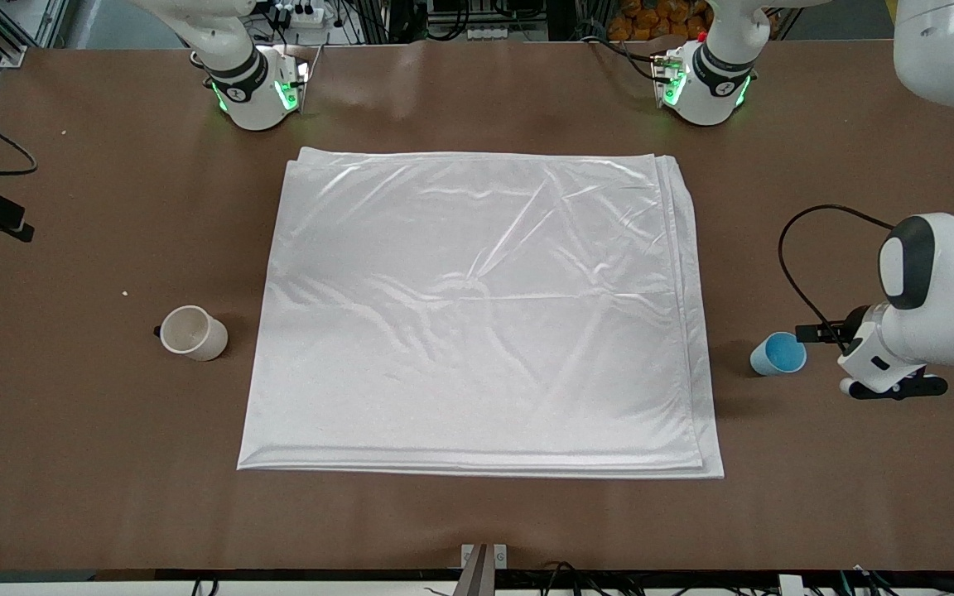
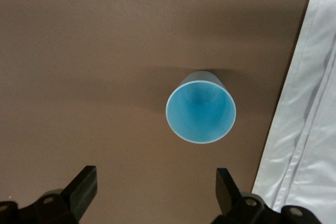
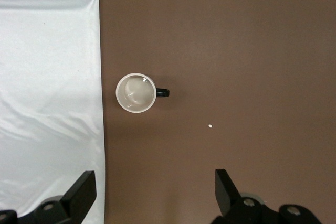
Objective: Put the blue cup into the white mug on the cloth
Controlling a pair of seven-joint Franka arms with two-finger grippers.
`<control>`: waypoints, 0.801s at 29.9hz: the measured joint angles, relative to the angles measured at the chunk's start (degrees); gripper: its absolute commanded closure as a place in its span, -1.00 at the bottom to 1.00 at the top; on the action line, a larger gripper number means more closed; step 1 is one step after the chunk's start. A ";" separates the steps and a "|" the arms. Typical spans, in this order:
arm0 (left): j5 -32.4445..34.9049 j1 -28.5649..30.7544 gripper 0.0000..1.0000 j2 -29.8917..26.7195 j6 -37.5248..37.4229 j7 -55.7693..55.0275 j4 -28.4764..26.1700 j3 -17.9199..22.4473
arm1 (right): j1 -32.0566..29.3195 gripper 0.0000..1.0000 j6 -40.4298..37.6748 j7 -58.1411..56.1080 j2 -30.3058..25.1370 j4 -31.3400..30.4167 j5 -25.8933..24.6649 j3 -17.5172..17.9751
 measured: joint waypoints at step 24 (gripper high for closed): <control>1.02 0.27 -0.63 9.23 9.76 0.00 0.55 0.00 | -0.48 -1.00 13.57 -31.20 3.04 -10.66 0.00 0.05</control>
